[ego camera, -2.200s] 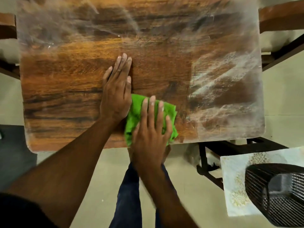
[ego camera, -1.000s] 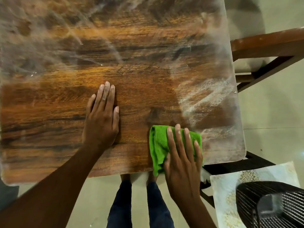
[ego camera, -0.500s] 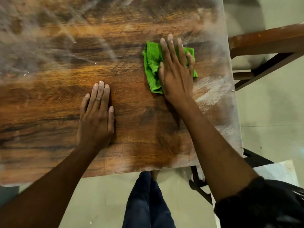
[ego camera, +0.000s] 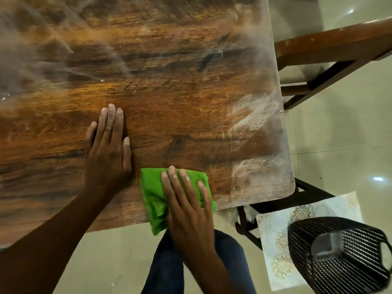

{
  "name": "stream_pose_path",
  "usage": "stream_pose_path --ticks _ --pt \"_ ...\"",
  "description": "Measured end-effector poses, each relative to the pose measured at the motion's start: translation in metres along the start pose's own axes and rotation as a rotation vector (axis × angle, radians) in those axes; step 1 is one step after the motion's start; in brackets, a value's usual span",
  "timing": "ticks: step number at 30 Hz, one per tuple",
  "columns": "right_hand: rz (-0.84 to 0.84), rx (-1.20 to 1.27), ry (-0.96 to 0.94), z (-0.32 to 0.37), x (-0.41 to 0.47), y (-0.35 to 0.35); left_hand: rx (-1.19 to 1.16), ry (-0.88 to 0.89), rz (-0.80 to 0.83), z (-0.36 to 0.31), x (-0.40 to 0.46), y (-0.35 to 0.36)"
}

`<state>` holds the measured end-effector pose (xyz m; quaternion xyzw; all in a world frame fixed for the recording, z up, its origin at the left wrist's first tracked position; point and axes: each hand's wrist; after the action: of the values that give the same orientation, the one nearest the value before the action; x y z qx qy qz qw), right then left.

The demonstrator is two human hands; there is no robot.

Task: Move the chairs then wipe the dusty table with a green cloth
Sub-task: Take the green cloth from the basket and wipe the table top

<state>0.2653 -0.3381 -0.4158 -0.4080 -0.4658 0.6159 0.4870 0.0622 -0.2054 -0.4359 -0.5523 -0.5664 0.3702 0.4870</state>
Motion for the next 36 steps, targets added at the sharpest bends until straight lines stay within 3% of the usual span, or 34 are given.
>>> stream_pose_path --ticks 6,16,20,30,36 --pt "-0.091 -0.041 0.236 -0.081 0.004 -0.023 -0.004 -0.009 -0.018 -0.002 -0.001 0.003" --pt "-0.261 -0.042 0.056 -0.124 0.247 -0.025 -0.006 -0.017 -0.043 -0.005 -0.002 0.004" --pt "-0.244 -0.053 -0.034 -0.129 0.205 -0.020 0.011 -0.026 -0.023 -0.005 -0.003 0.003" --pt "-0.057 -0.023 0.068 -0.119 -0.034 -0.023 0.022 -0.051 0.003 -0.008 -0.002 0.003" --pt "-0.085 0.028 0.019 -0.076 -0.017 -0.010 0.013 -0.030 -0.016 -0.005 -0.002 0.007"
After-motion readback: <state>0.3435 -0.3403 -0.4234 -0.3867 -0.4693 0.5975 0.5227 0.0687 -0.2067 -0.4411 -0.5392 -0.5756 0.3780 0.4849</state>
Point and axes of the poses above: each hand's wrist, its own x-axis towards the middle knuckle, its own y-axis out of the palm, z = x × y, and after that the axes turned 7 degrees about -z, right-handed
